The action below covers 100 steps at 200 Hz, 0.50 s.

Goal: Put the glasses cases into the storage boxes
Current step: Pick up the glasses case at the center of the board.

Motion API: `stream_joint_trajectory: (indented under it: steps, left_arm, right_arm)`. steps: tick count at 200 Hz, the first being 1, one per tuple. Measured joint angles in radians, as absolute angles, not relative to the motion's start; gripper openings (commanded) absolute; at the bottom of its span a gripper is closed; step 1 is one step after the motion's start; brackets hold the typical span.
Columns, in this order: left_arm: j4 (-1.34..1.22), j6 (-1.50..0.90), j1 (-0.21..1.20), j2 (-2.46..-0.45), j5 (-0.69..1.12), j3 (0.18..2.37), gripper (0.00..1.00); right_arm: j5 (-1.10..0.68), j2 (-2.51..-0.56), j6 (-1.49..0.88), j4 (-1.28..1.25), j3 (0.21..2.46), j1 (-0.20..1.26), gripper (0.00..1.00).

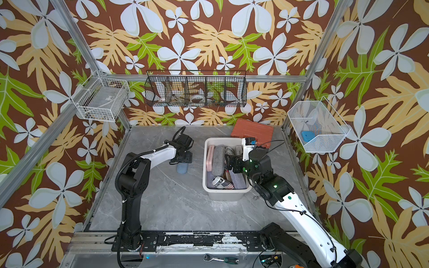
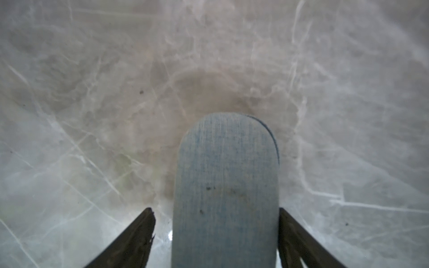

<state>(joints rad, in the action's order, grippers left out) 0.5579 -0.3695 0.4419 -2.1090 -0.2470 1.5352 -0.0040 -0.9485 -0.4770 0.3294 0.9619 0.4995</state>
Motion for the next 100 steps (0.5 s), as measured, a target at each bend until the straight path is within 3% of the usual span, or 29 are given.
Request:
stream_joint_trajectory:
  steps: [51,85,100]
  left_arm:
    - [0.565,-0.384,0.442,-2.074,-0.221,1.471,0.80]
    - [0.579,-0.366,0.443,-2.053,-0.235,1.465,0.62]
    - [0.579,-0.365,0.443,-2.052,-0.234,1.465,0.60]
  right_arm:
    - [-0.030,-1.035,-0.471,0.330,1.014,0.500,0.84]
    - [-0.048,-1.073,-0.472,0.329,1.042,0.500,0.83]
    - [-0.049,-1.085,-0.476,0.330,1.056,0.500,0.83]
